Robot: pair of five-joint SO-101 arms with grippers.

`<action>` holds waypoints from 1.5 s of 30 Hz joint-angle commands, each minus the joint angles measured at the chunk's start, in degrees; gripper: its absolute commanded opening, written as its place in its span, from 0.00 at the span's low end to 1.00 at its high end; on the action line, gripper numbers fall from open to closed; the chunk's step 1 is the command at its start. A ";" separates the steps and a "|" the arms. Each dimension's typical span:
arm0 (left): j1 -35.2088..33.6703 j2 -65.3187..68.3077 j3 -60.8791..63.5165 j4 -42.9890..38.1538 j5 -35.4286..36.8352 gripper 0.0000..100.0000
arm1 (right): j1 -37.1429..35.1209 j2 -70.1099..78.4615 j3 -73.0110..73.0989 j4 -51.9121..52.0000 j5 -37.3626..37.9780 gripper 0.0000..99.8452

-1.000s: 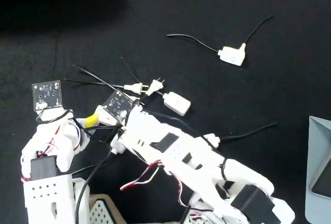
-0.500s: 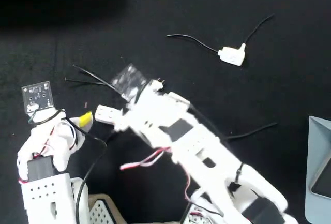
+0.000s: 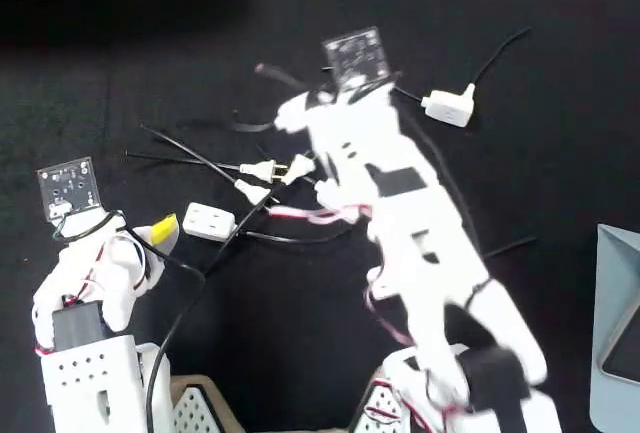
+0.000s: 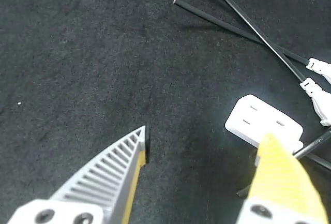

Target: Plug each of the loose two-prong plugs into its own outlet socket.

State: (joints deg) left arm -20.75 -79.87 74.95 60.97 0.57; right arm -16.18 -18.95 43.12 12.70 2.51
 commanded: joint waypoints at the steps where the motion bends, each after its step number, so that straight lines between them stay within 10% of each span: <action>1: -0.66 -0.44 -3.47 0.18 0.53 0.33 | 6.33 11.21 -7.52 -9.76 -1.32 0.01; 15: -0.75 -0.44 -1.63 -2.29 0.26 0.33 | 7.30 19.82 -17.54 1.93 -2.64 0.20; 28: -0.75 -0.44 -1.45 -2.64 0.26 0.33 | -1.05 5.93 0.92 12.13 32.00 0.20; 45: -0.75 -0.44 -1.36 -2.64 0.26 0.33 | -8.44 17.19 3.38 3.96 40.88 0.20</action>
State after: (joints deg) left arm -20.75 -79.87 74.95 59.38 0.57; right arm -23.74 -7.52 49.71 21.23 42.95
